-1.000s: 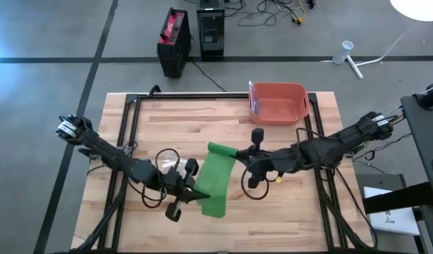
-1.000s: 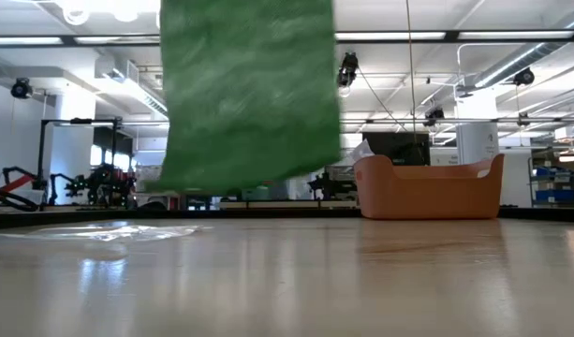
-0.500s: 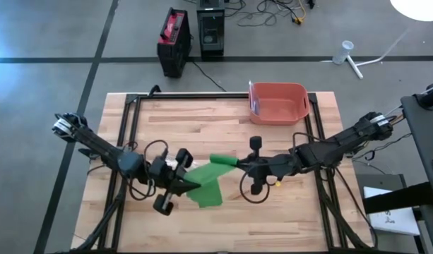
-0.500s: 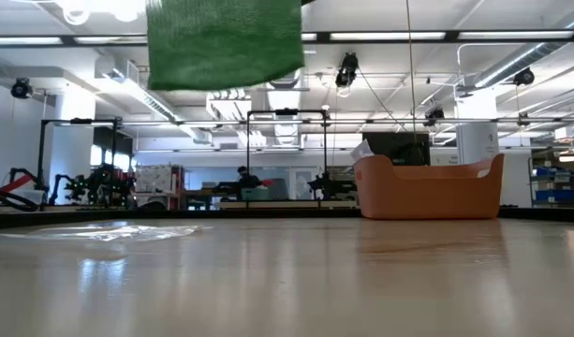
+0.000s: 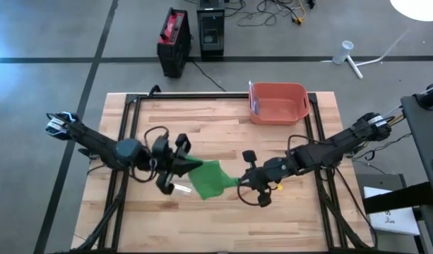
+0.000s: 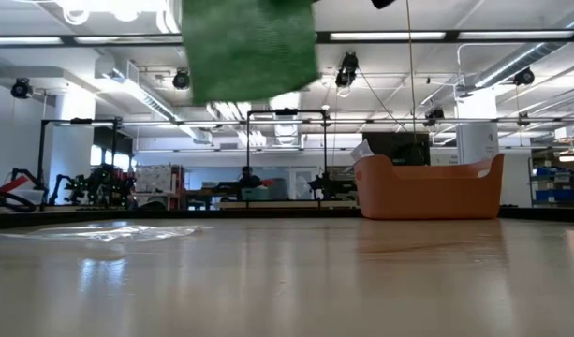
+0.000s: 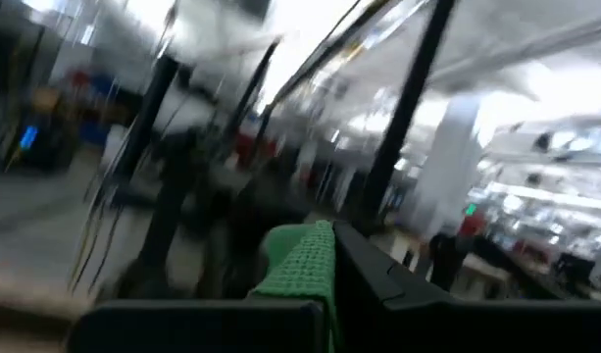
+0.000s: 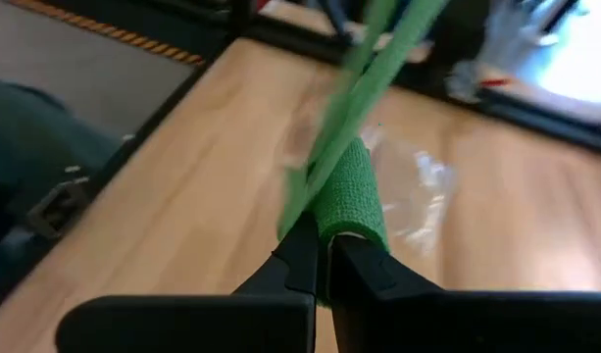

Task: Roll bandage
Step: Roll the green bandage

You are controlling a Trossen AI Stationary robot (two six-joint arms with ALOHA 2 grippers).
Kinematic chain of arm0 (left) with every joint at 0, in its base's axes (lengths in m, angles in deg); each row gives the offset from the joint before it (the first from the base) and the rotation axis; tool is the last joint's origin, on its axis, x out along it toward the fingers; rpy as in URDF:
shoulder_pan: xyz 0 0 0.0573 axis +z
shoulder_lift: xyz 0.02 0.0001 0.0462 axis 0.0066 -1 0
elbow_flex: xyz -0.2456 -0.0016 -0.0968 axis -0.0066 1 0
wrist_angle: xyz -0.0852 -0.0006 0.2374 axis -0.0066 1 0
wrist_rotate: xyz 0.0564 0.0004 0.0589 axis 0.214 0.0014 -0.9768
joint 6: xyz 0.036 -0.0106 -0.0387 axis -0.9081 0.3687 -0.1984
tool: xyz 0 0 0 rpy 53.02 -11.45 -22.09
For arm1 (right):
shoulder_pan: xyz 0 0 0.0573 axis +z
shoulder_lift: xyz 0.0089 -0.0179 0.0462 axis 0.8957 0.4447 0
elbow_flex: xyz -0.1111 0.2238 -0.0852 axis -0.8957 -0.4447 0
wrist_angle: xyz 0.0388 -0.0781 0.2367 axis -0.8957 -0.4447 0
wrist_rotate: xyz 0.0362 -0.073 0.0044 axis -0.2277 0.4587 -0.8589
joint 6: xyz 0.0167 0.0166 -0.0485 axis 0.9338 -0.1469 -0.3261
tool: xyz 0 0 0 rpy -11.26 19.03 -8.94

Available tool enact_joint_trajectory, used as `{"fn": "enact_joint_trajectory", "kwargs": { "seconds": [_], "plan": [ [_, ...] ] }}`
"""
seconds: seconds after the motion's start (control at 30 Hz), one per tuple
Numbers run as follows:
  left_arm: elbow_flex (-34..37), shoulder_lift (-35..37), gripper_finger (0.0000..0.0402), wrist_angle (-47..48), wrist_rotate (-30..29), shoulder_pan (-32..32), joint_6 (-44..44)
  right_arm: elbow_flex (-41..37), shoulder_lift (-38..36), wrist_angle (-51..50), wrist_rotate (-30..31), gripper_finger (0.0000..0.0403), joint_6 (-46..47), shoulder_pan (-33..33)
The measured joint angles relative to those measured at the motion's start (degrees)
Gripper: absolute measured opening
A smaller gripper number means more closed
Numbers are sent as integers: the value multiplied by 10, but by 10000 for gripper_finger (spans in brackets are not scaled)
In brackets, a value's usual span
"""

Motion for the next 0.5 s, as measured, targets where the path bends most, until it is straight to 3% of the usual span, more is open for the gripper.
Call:
{"fn": "enact_joint_trajectory", "kwargs": {
  "seconds": [0.13, 0.33, 0.5],
  "plan": [
    [-11, 31, 0, 145, 43, 32, 57, -1, 1, -29, -44, 3, 35, 1],
    [-45, 51, 0, 286, 163, 69, 63, -1, 1, -58, -120, 3, 80, 1],
    [-84, 36, 0, 389, 174, 92, 23, 0, 1, -64, -168, 3, 100, 0]
  ]
}}
